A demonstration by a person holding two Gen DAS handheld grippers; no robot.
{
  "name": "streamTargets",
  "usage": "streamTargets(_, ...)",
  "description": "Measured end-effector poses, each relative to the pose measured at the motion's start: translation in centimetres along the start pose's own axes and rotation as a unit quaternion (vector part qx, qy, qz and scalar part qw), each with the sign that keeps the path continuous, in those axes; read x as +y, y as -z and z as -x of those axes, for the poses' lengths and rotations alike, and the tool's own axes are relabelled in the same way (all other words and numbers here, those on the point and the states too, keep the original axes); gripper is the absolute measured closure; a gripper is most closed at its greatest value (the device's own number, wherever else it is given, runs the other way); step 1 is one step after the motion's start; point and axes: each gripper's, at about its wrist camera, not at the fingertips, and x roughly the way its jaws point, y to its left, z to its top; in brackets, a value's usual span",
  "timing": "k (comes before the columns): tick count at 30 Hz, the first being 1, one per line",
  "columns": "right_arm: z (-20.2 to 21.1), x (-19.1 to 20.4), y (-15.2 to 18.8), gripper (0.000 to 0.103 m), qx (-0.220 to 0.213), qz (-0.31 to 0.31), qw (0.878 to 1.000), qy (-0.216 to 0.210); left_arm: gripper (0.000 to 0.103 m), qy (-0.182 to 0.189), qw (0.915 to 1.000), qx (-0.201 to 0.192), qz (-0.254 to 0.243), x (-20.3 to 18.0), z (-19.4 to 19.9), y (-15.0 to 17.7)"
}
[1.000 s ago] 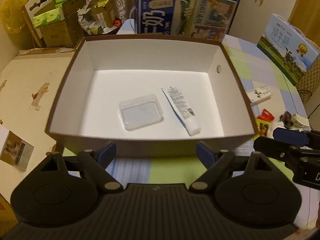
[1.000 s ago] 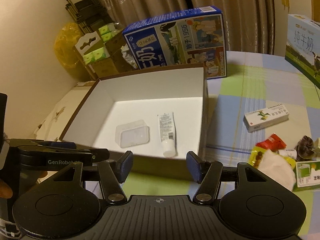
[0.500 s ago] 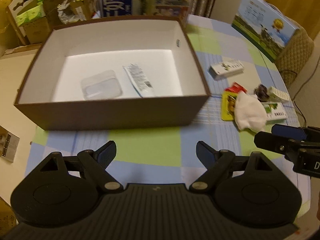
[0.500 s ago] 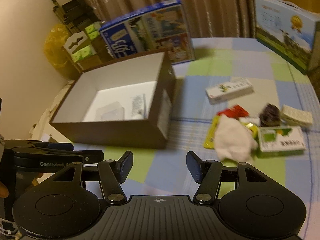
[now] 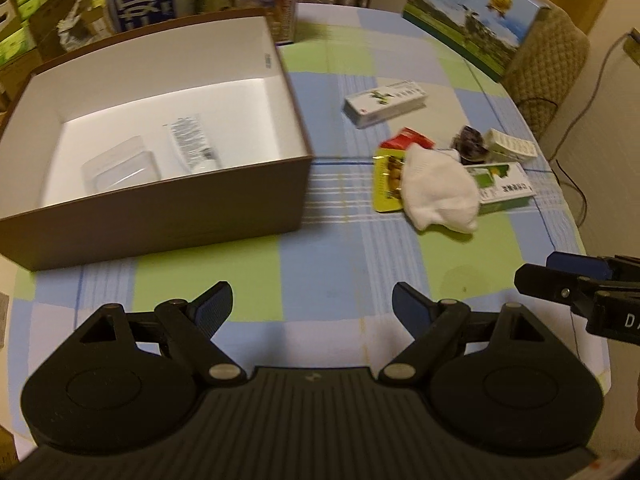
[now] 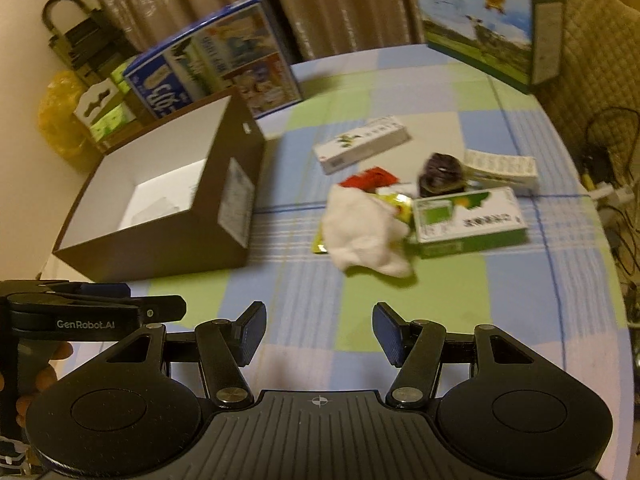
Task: Organize objects
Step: 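Move both tools back toward the remaining items on the table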
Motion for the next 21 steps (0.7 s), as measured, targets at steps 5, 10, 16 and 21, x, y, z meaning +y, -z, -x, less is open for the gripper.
streamTargets(5, 0.5, -1.7, 0.5, 0.047, 0.002, -0.022, 1.000, 0.012, 0.018, 0.012, 0.9995, -0.002, -0.030, -2.2, -0.5, 0.0)
streamTargets(10, 0.9, -3.5, 0.7, 0.047, 0.001, -0.040, 0.999, 0.028, 0.018, 0.027, 0.9985, 0.003, -0.047, -4.0, -1.4, -0.1)
streamTargets(16, 1.2, -5.6, 0.6, 0.047, -0.004, -0.057, 0.997, 0.045, 0.018, 0.044, 0.9970, -0.003, -0.063, -6.1, -2.5, -0.7)
streamTargets(21, 1.4, -7.0, 0.6, 0.047, -0.004, -0.067, 0.996, 0.052, 0.019, 0.054, 0.9959, -0.012, -0.071, -7.7, -3.7, -1.5)
